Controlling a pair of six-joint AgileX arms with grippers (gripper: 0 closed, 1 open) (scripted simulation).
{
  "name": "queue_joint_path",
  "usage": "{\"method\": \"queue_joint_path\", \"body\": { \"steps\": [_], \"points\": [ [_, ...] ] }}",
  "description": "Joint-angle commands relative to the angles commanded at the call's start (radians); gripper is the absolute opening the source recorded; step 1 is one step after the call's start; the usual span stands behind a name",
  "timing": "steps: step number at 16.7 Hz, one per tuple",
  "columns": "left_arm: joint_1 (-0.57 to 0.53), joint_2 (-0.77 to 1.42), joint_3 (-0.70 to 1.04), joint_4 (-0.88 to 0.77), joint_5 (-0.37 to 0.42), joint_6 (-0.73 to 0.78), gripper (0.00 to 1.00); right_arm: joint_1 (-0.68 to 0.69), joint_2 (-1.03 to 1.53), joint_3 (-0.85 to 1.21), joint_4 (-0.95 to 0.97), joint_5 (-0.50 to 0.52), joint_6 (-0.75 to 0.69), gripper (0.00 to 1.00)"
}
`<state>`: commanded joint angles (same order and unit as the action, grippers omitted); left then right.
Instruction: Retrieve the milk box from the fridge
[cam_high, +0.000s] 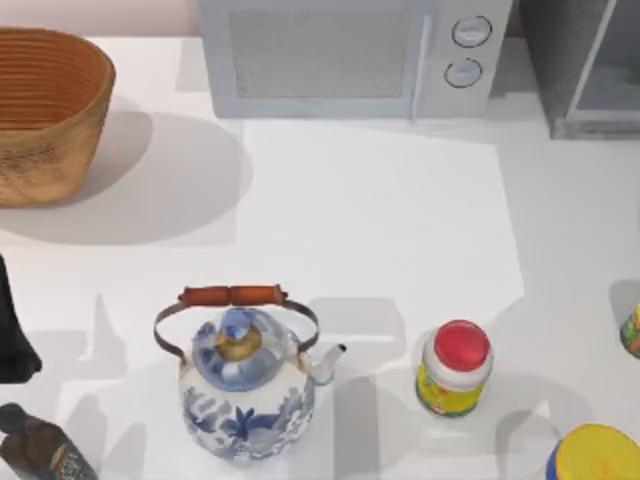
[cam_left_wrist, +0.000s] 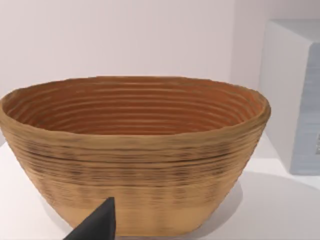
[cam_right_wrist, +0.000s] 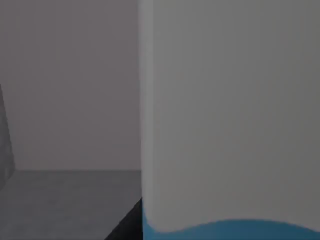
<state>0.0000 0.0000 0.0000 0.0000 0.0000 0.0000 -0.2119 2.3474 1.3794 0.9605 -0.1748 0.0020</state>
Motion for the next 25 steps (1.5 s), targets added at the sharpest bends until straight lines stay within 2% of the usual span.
{"method": "queue_joint_path", "body": {
  "steps": [8,18,25],
  "points": [
    [0.0,0.0,0.0,0.0,0.0,0.0,1.0,0.0,0.0,0.0,0.0,0.0,0.0,0.02],
    [0.0,0.0,0.0,0.0,0.0,0.0,1.0,-0.004,-0.006,0.001,-0.004,0.0,0.001,0.0],
    [0.0,0.0,0.0,0.0,0.0,0.0,1.0,-0.003,-0.113,0.031,-0.145,-0.002,0.003,0.0]
  ]
}}
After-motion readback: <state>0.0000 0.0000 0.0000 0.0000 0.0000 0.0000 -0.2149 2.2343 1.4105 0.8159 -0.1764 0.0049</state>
